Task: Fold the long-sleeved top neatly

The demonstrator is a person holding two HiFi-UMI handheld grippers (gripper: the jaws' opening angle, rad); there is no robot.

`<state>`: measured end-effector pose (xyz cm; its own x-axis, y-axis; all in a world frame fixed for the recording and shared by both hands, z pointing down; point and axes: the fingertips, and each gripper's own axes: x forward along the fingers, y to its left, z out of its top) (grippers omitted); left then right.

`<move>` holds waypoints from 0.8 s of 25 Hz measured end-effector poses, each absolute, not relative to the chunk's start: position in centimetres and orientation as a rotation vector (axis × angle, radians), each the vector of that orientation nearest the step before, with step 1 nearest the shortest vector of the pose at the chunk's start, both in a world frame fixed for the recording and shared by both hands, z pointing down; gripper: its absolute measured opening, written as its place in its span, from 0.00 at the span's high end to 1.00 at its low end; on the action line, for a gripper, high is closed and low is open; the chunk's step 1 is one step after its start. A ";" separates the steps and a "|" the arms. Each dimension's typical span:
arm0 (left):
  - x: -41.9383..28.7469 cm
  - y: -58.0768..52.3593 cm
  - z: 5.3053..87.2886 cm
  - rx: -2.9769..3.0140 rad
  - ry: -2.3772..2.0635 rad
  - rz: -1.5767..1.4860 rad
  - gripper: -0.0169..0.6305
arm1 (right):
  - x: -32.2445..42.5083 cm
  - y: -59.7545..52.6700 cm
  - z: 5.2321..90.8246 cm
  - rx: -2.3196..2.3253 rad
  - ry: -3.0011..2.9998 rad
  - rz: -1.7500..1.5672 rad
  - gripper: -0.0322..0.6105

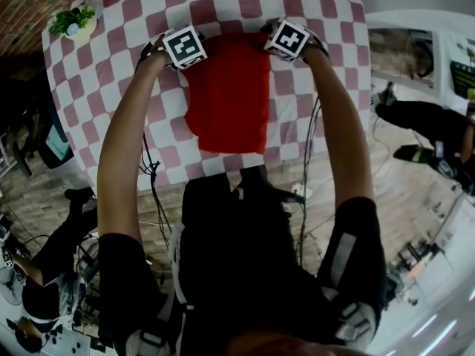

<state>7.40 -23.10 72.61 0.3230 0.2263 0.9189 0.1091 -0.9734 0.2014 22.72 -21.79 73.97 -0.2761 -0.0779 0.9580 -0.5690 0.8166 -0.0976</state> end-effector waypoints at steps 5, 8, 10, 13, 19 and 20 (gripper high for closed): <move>7.4 -22.7 72.7 2.456 0.345 1.694 0.73 | 22.5 -21.2 73.9 0.481 -1.824 0.541 0.68; 7.4 -22.1 72.6 2.445 0.375 1.674 0.82 | 21.8 -20.2 74.0 0.441 -1.835 0.603 0.84; 7.4 -21.8 72.5 2.457 0.381 1.674 0.84 | 21.9 -20.1 74.0 0.444 -1.835 0.610 0.84; 7.2 -22.1 72.4 2.479 0.349 1.667 0.85 | 22.2 -20.7 73.6 0.470 -1.831 0.549 0.85; 7.5 -24.4 71.4 2.573 0.138 1.627 0.86 | 21.5 -21.8 71.2 0.552 -1.849 0.486 0.85; 7.6 -25.0 71.1 2.603 0.090 1.630 0.86 | 22.0 -22.6 70.7 0.593 -1.834 0.439 0.85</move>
<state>7.61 -25.03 71.07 0.4362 0.0865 0.8957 0.0128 -0.9959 0.0899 22.00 -22.60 70.70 -0.2696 -0.1844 0.9452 -0.5923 0.8056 -0.0117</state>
